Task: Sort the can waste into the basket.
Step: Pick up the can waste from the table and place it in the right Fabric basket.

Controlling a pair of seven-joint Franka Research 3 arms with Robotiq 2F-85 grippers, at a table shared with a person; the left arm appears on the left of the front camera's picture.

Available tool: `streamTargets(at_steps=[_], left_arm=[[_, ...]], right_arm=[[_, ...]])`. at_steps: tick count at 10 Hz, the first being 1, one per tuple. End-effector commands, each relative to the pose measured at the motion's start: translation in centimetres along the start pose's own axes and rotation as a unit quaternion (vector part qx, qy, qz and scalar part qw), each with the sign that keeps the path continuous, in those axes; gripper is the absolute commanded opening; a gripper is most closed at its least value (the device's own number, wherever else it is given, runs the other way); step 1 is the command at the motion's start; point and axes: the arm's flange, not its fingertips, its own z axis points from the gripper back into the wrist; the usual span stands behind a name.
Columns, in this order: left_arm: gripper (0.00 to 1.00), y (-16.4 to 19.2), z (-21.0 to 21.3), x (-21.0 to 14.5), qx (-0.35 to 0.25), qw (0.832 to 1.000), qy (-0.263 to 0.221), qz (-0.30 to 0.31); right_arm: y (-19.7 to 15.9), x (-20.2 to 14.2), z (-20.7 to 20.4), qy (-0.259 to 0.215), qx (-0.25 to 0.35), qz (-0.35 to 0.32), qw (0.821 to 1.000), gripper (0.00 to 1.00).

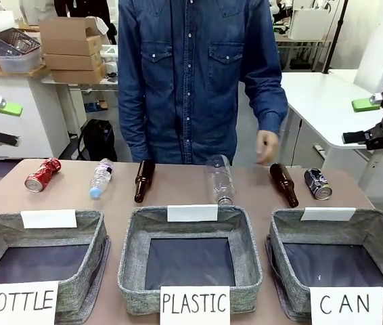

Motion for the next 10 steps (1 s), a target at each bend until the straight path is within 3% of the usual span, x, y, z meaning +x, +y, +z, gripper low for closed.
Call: streamTargets(at_steps=[1,2,3,4,5,6,7,9,10], left_arm=[[1.0,0.1,3.5,0.9,0.21,0.977,0.042,-0.009],[1.0,2.3,4.0,2.0,0.335,0.939,0.069,0.027],[1.0,4.0,3.8,3.0,0.492,0.865,0.08,0.053],[1.0,4.6,2.3,4.0,0.512,0.852,0.108,0.018],[1.0,4.4,1.0,5.5,0.554,0.83,0.064,-0.019],[1.0,2.4,-0.8,7.2,0.485,0.874,-0.028,0.007],[1.0,4.6,3.6,4.7,0.409,0.911,0.024,-0.049],[1.0,4.6,3.6,4.7,0.409,0.911,0.024,-0.049],[1.0,4.2,1.3,6.1,0.439,0.898,0.006,-0.044]], right_arm=[[0.0,0.4,-0.2,-0.004,0.012,0.016,1.0,1.0],[0.0,0.4,-0.2,-0.004,0.012,0.016,1.0,1.0],[0.0,0.4,-0.2,-0.004,0.012,0.016,1.0,1.0],[0.0,0.4,-0.2,-0.004,0.012,0.016,1.0,1.0],[0.0,0.4,-0.2,-0.004,0.012,0.016,1.0,1.0],[0.0,0.4,-0.2,-0.004,0.012,0.016,1.0,1.0],[0.0,0.4,-0.2,-0.004,0.012,0.016,1.0,1.0],[0.0,0.4,-0.2,-0.004,0.012,0.016,1.0,1.0],[0.0,0.4,-0.2,-0.004,0.012,0.016,1.0,1.0]])
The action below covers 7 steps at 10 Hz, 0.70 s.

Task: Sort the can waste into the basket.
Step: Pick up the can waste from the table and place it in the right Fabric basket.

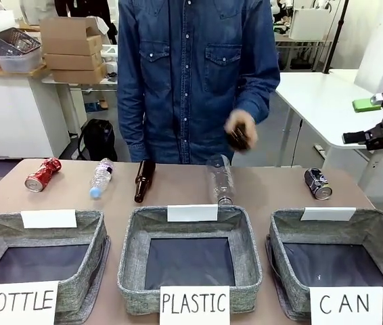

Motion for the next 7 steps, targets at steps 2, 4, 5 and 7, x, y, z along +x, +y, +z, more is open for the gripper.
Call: streamTargets(at_steps=[2,4,5,7], left_arm=[[1.0,-0.6,-4.3,3.9,-0.017,1.0,0.016,-0.019],[1.0,-0.1,-8.3,6.4,-0.042,0.998,0.035,-0.031],[1.0,-0.4,-10.4,7.3,-0.058,0.996,0.058,-0.031],[1.0,-1.6,-14.0,9.0,-0.076,0.995,0.057,-0.034]], right_arm=[[0.0,0.4,-0.1,-0.006,0.011,0.015,1.0,1.0],[0.0,0.4,-0.1,-0.006,0.011,0.015,1.0,1.0],[0.0,0.4,-0.1,-0.006,0.011,0.015,1.0,1.0],[0.0,0.4,-0.1,-0.006,0.011,0.015,1.0,1.0]])
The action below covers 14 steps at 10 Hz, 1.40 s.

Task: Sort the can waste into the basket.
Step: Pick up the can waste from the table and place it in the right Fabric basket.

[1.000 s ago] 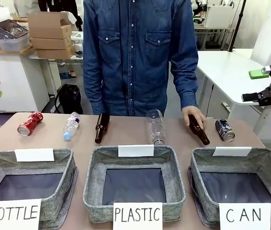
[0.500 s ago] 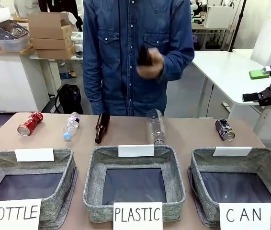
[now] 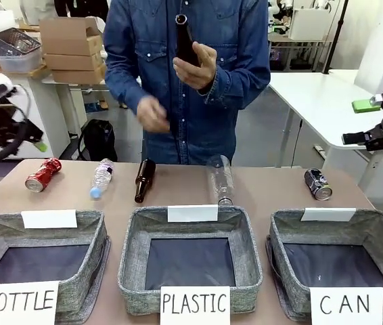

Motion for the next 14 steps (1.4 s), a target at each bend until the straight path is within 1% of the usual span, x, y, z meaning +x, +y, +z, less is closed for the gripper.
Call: streamTargets(at_steps=[1,2,3,4,5,6,7,8,9,10,11,12,13,14], left_arm=[[1.0,1.3,-3.1,3.2,-0.028,0.999,0.035,-0.007],[1.0,2.5,-5.8,4.0,-0.016,0.998,0.066,0.011],[1.0,3.3,-6.8,3.9,-0.027,0.996,0.082,0.012],[1.0,3.5,-6.5,3.7,-0.032,0.996,0.082,0.005],[1.0,3.4,-5.0,3.2,-0.066,0.995,0.08,-0.014],[1.0,3.0,-1.8,2.1,-0.099,0.992,0.075,-0.032],[1.0,2.5,2.4,0.2,-0.145,0.986,0.061,-0.06],[1.0,2.1,6.9,-3.0,-0.178,0.978,0.053,-0.096],[1.0,1.7,9.9,-6.0,-0.222,0.964,0.05,-0.14],[1.0,1.4,12.1,-9.0,-0.266,0.944,0.05,-0.188],[1.0,1.8,14.1,-11.8,-0.289,0.929,0.037,-0.228],[1.0,3.7,16.3,-14.3,-0.272,0.937,-0.003,-0.219],[1.0,6.0,18.3,-16.2,-0.282,0.939,-0.036,-0.194],[1.0,8.1,20.0,-17.8,-0.289,0.94,-0.059,-0.171]], right_arm=[[0.1,0.4,-0.1,-0.006,0.011,0.014,1.0,1.0],[0.1,0.4,-0.1,-0.006,0.011,0.014,1.0,1.0],[0.1,0.4,-0.1,-0.006,0.011,0.014,1.0,1.0],[0.1,0.4,-0.1,-0.006,0.011,0.014,1.0,1.0],[0.1,0.4,-0.1,-0.006,0.011,0.014,1.0,1.0],[0.1,0.4,-0.1,-0.006,0.011,0.014,1.0,1.0],[0.1,0.4,-0.1,-0.006,0.011,0.014,1.0,1.0],[0.1,0.4,-0.1,-0.006,0.011,0.014,1.0,1.0],[0.1,0.4,-0.1,-0.006,0.011,0.014,1.0,1.0],[0.1,0.4,-0.1,-0.006,0.011,0.014,1.0,1.0],[0.1,0.4,-0.1,-0.006,0.011,0.014,1.0,1.0],[0.1,0.4,-0.1,-0.006,0.011,0.014,1.0,1.0],[0.1,0.4,-0.1,-0.006,0.011,0.014,1.0,1.0],[0.1,0.4,-0.1,-0.006,0.011,0.014,1.0,1.0]])
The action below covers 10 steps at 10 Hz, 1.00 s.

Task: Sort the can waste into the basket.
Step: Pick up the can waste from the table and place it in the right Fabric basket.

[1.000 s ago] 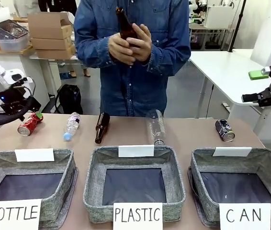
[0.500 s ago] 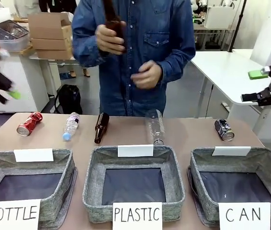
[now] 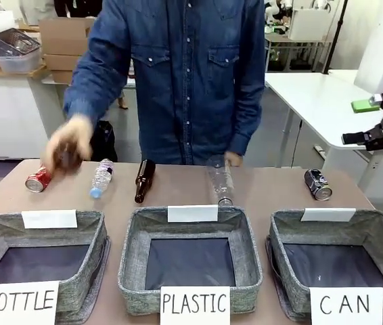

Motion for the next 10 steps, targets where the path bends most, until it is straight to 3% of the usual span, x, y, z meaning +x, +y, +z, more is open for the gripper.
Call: streamTargets(at_steps=[1,4,5,6,7,10], left_arm=[[1.0,1.4,3.5,-2.2,-0.003,0.998,-0.052,0.031],[1.0,2.3,4.3,-3.0,-0.006,0.997,-0.059,0.055],[1.0,2.7,3.8,-2.3,0.03,0.995,-0.046,0.088],[1.0,2.2,4.9,-4.6,0.006,0.997,-0.06,0.056],[1.0,2.2,4.9,-4.6,0.006,0.997,-0.06,0.056],[1.0,3.5,2.5,-2.0,0.022,0.997,-0.035,0.065]], right_arm=[[0.0,0.3,-0.1,-0.007,0.011,0.014,1.0,1.0],[0.0,0.3,-0.1,-0.007,0.011,0.014,1.0,1.0],[0.0,0.3,-0.1,-0.007,0.011,0.014,1.0,1.0],[0.0,0.3,-0.1,-0.007,0.011,0.014,1.0,1.0],[0.0,0.3,-0.1,-0.007,0.011,0.014,1.0,1.0],[0.0,0.3,-0.1,-0.007,0.011,0.014,1.0,1.0]])
